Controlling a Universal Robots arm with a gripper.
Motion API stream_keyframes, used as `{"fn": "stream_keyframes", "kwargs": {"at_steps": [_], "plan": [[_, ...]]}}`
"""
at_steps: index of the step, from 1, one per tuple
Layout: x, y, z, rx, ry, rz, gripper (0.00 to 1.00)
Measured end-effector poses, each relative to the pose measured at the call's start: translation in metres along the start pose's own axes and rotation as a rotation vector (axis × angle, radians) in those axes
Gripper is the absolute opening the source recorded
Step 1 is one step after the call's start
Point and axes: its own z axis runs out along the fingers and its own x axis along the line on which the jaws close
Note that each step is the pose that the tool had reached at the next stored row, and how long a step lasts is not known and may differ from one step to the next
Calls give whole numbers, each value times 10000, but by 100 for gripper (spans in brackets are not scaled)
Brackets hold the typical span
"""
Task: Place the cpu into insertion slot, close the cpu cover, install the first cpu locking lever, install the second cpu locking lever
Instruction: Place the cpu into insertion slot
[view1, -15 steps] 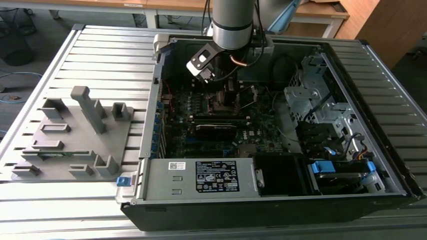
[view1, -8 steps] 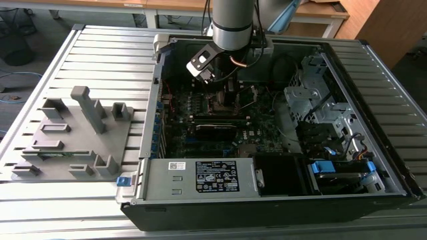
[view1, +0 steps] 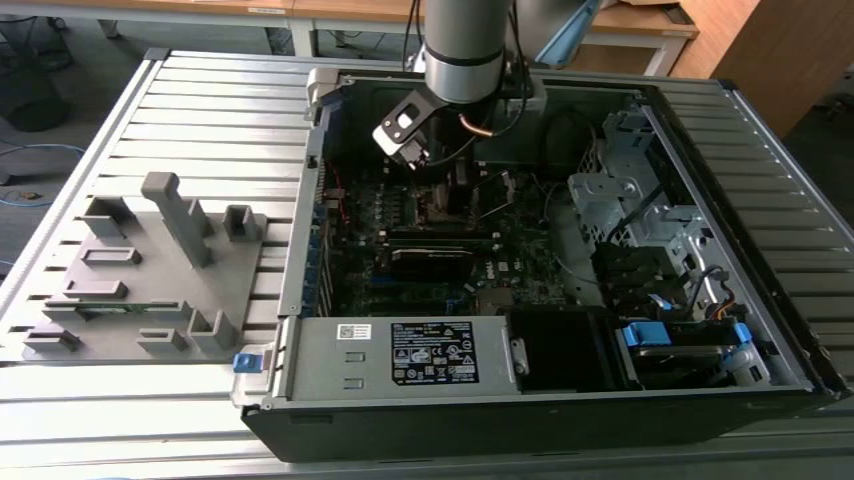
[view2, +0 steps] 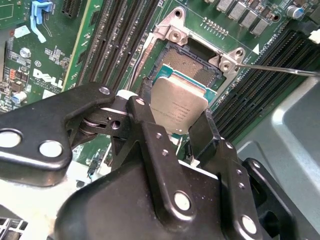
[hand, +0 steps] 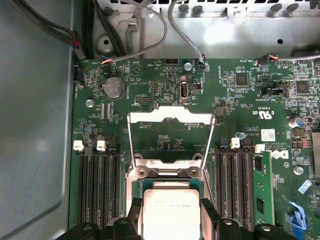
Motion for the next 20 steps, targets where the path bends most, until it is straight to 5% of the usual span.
{"fn": "stream_keyframes", "kwargs": {"at_steps": [17,18,20], "plan": [[-1,-2,20,22,-1,0,54],[0,-2,22,50,0,-1,54],[0,-2,24,234,-4,4,54]]}}
